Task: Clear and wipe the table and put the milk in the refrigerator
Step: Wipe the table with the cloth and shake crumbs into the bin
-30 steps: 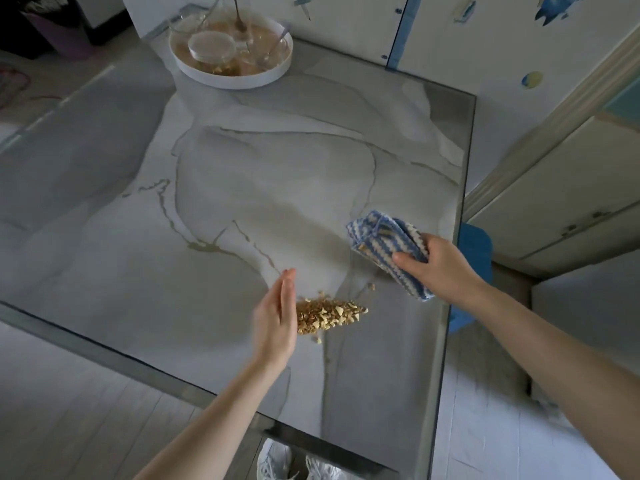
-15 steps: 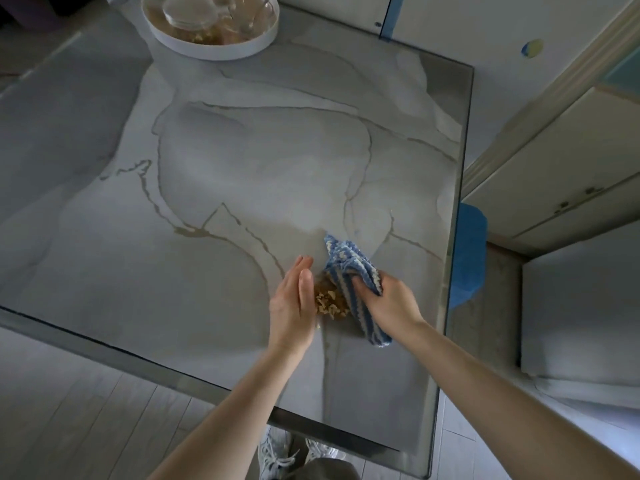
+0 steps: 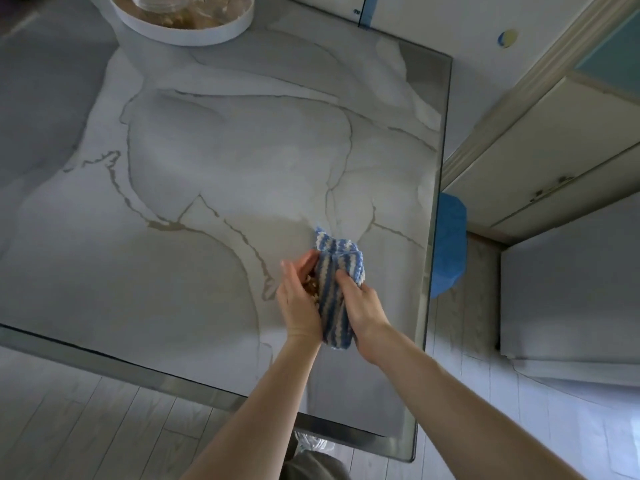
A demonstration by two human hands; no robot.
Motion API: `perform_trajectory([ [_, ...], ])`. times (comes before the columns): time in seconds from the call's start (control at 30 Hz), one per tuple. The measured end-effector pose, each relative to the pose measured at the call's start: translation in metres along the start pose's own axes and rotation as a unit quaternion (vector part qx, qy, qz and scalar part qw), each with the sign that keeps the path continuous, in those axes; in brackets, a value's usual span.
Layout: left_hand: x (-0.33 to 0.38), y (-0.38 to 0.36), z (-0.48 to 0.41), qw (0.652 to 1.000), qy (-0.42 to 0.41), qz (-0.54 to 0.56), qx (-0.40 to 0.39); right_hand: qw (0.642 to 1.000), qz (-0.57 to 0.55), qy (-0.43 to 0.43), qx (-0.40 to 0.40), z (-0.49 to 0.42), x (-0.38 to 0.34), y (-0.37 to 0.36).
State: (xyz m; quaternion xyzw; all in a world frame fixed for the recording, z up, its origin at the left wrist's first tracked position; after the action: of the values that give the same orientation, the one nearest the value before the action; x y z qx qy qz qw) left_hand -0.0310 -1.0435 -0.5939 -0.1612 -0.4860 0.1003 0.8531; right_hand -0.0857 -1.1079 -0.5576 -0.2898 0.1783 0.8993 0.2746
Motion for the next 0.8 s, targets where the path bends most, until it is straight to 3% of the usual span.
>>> perform_trajectory([
  [0.17,0.0,-0.01,0.004,0.987,0.108,0.12,0.008,0.991,-0.123,-0.049,-0.026,0.003,0.001,0.007],
  [0.57,-0.027,-0.072,0.048,0.981,0.081,0.17,-0.048,0.973,-0.228,-0.013,-0.044,0.007,0.014,0.085],
  [0.8,-0.085,-0.129,0.097,0.98,0.084,0.178,-0.025,0.98,-0.195,0.009,-0.036,0.003,0.033,0.176],
])
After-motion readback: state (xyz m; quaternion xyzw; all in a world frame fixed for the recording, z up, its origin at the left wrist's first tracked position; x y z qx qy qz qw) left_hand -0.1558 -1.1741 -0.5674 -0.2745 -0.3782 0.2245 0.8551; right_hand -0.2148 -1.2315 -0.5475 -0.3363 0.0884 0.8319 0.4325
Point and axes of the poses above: each hand's wrist, its own z-axis away from the middle knuckle, its own y-axis out of the back of the hand, x = y × z, the point moved 4 cm from there along -z, towards the middle knuckle, and after that the axes turned 1 degree about z, right-handed, at the moved point
